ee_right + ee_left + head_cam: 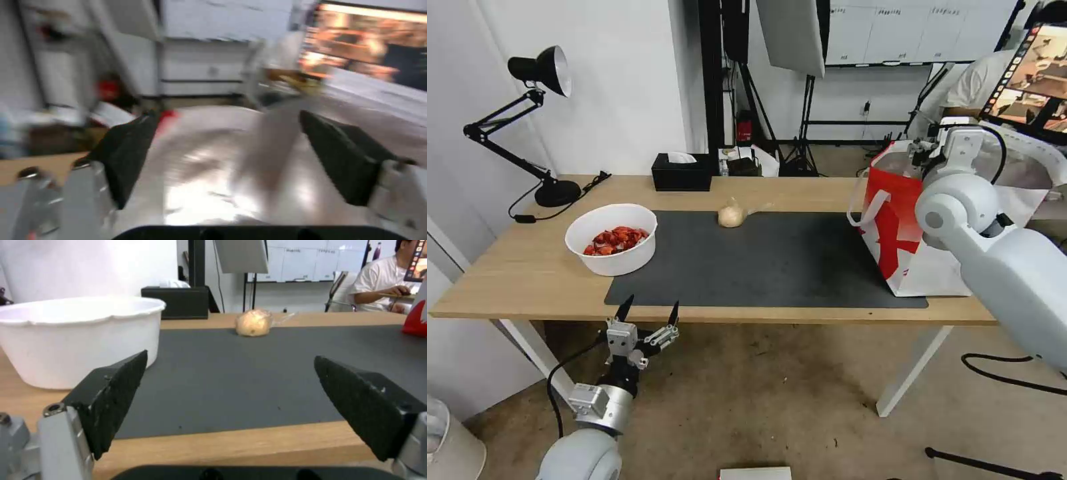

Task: Pick up the trash from the table and place it into the takeout bag.

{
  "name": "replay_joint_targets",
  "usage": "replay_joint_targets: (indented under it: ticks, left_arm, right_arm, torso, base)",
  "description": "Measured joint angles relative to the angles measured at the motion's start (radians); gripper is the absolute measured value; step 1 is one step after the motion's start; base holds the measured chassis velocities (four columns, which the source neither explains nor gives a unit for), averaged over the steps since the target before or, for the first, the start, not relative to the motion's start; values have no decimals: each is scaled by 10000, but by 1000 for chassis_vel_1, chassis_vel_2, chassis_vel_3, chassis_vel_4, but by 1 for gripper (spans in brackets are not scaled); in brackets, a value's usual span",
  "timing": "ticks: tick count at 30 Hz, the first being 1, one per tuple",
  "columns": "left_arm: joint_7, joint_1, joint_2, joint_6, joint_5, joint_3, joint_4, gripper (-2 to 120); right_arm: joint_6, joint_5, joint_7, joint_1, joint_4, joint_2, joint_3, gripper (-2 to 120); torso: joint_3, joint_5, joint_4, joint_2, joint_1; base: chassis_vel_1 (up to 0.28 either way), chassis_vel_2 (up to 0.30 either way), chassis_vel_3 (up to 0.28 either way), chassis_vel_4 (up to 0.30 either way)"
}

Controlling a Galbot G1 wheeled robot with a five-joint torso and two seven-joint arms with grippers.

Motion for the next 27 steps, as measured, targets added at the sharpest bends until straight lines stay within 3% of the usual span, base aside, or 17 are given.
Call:
replay_joint_targets:
  ticks: [2, 3, 5, 9, 15, 19, 22, 26, 27]
  left_arm:
    - [-1, 0, 30, -2, -13, -34, -85, 100]
    - [-1, 0, 30, -2, -13, -34, -85, 100]
    - [-10, -1, 39, -6, -15, -42, -137, 100]
    - [-66, 12, -4, -48, -11, -62, -245, 100]
    - [26, 480, -303, -206, 109, -613, -529, 100]
    - [116, 1078, -679, -360, 294, -1121, -773, 100]
    - [133, 1137, -752, -372, 331, -1179, -806, 100]
    - [244, 1263, -794, -368, 431, -1202, -746, 100]
    - [244, 1263, -794, -368, 431, -1202, -746, 100]
  right_arm:
    - [1095, 111, -1775, -248, 437, -45, 51, 95]
    - [1095, 111, -1775, -248, 437, -45, 51, 95]
    - [1802, 67, -2995, -602, 911, -79, 50, 100]
    - [2743, -60, -4181, -1638, 1665, -163, 204, 100]
    - [4041, -771, -5560, -3748, 2447, -337, 550, 100]
    - [4900, -1587, -6226, -5266, 2509, -115, 641, 100]
    - [5310, -2269, -6390, -6237, 2578, 72, 1101, 100]
    - [6231, -3876, -6776, -9258, 2629, 859, 2363, 100]
    - [6231, -3876, -6776, -9258, 2629, 859, 2363, 100]
  torso:
    - [0, -3, 3, 0, 0]
    - [0, -3, 3, 0, 0]
    - [-1, -2, 3, 0, -1]
    - [-1, -2, 4, 0, 0]
    - [-1, -2, -5, 0, -1]
    - [-1, 2, 8, 0, -2]
    - [-2, 1, 5, 0, -1]
    - [-2, 9, -4, -1, -1]
    - [-2, 9, -4, -1, -1]
  base:
    - [0, 0, 0, 0]
    - [0, 0, 0, 0]
    - [0, 0, 0, 0]
    - [0, 0, 0, 0]
    - [0, 0, 0, 0]
    - [0, 0, 0, 0]
    - [0, 0, 0, 0]
    - [0, 0, 0, 0]
    - [0, 0, 0, 0]
